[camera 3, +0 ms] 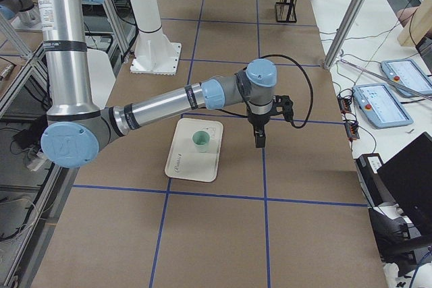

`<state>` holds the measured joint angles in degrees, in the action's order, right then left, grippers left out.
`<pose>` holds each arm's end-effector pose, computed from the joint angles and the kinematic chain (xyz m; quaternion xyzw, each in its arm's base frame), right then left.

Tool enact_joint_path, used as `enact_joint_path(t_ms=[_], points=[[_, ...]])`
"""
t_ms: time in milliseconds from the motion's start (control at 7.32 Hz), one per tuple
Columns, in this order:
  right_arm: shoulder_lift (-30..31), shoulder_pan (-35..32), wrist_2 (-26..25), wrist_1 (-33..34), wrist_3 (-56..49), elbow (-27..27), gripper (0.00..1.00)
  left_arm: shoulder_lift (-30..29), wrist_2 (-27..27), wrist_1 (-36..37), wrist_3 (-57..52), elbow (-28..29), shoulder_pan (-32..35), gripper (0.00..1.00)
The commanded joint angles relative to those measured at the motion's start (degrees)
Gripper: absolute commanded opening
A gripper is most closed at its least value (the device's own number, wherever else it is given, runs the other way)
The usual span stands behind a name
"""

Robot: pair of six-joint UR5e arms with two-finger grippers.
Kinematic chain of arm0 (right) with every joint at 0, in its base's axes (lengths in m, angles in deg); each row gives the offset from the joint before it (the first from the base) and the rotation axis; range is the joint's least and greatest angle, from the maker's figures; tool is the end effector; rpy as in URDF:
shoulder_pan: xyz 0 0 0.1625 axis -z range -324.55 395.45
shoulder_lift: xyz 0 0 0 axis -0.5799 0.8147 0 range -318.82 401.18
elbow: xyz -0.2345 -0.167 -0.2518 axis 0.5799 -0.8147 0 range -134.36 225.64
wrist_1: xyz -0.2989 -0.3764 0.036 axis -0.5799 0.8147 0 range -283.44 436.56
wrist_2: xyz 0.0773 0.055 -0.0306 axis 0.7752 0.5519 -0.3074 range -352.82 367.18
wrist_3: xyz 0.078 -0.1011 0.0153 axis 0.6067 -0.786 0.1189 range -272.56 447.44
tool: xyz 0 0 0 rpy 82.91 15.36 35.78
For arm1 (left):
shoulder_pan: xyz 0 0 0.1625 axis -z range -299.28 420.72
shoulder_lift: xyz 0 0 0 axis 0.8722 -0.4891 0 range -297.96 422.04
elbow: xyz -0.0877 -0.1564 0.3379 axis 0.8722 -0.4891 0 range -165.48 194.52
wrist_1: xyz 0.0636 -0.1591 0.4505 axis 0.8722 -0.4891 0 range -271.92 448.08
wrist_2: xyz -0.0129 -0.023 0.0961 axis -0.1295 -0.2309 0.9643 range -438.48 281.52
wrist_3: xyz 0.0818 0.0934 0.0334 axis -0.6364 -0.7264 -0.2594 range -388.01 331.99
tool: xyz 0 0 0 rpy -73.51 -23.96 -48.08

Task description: Left arm grabs green cup and hands to right arm on tray

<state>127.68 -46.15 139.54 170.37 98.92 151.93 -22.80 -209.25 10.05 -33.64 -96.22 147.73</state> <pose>-0.0387 -0.5817 0.4513 0.0658 -0.3748 -0.0255 0.9244 -0.0223 -0.5193 0.5100 0.0376 0.3474 0.0814 0.9334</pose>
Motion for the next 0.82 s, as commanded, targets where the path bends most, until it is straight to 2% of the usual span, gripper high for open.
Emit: enact_joint_path(t_ms=[0, 683], points=[[-0.11, 0.03, -0.26, 0.06, -0.06, -0.21, 0.99, 0.03, -0.01, 0.24, 0.18, -1.48, -0.01, 1.0], [0.15, -0.05, 0.44, 0.32, -0.15, -1.18, 0.99, -0.93, 0.08, 0.07, 0.09, -2.03, -0.09, 1.0]])
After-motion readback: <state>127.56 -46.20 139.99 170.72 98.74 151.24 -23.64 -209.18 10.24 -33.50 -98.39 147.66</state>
